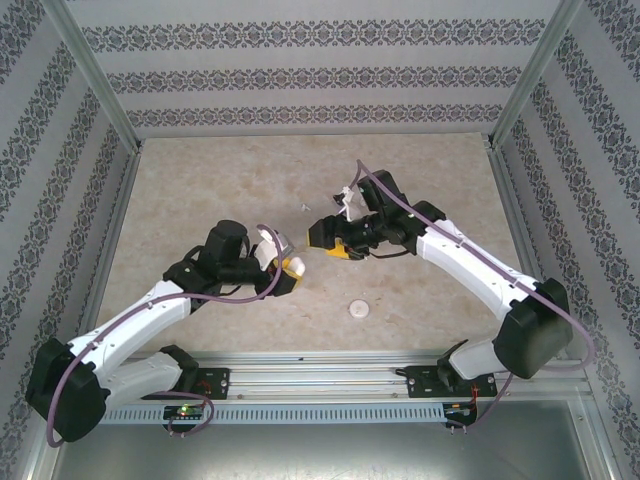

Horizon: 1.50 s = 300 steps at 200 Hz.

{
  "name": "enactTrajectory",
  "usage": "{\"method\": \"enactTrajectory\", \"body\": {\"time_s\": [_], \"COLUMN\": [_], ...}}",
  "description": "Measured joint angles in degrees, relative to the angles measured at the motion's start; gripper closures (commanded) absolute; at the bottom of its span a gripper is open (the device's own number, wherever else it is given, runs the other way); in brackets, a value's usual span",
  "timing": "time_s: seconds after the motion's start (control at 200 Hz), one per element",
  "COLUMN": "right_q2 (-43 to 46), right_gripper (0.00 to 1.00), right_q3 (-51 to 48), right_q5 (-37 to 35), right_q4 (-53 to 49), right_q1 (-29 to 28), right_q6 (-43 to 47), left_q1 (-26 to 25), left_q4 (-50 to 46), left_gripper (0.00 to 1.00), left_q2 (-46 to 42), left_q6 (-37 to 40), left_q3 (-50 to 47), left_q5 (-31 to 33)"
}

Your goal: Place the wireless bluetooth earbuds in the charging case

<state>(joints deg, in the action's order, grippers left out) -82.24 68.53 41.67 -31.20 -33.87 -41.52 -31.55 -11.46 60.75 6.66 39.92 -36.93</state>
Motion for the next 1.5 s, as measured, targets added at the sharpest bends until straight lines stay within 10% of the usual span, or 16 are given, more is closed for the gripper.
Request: {"method": "enactTrajectory", "body": {"time_s": [0.34, 0.659, 0.944, 1.214, 1.499], "right_q2": [-4.7, -5.79, -5.97, -8.07, -7.65], "right_gripper": [0.3, 0.57, 0.49, 0.72, 0.82], "right_q3": [0.11, 0.63, 0.74, 1.99, 1.81], "right_q5": [0.98, 2.27, 3.26, 5.07, 4.63], "right_q4": [0.26, 0.42, 0.61, -0.44, 1.64], "right_q1": [-3.54, -3.89, -4.15, -5.66, -4.87], "right_q6": [-0.22, -0.22, -0.15, 0.33, 0.09], "left_q1": [-1.05, -1.49, -1.51, -1.51, -1.77], "left_q4": [0.0, 0.22, 0.2, 0.11, -1.22], "left_gripper": [0.8, 0.78, 0.76, 0.71, 0.28], "left_q2": [1.81, 2.93, 2.95, 2.95, 2.71], "left_q6": [0.96, 1.16, 2.21, 2.67, 2.8], "left_q3": [2.12, 2.75, 2.78, 2.86, 4.09], "left_q5": [-0.2, -0.11, 0.09, 1.2, 4.66]}}
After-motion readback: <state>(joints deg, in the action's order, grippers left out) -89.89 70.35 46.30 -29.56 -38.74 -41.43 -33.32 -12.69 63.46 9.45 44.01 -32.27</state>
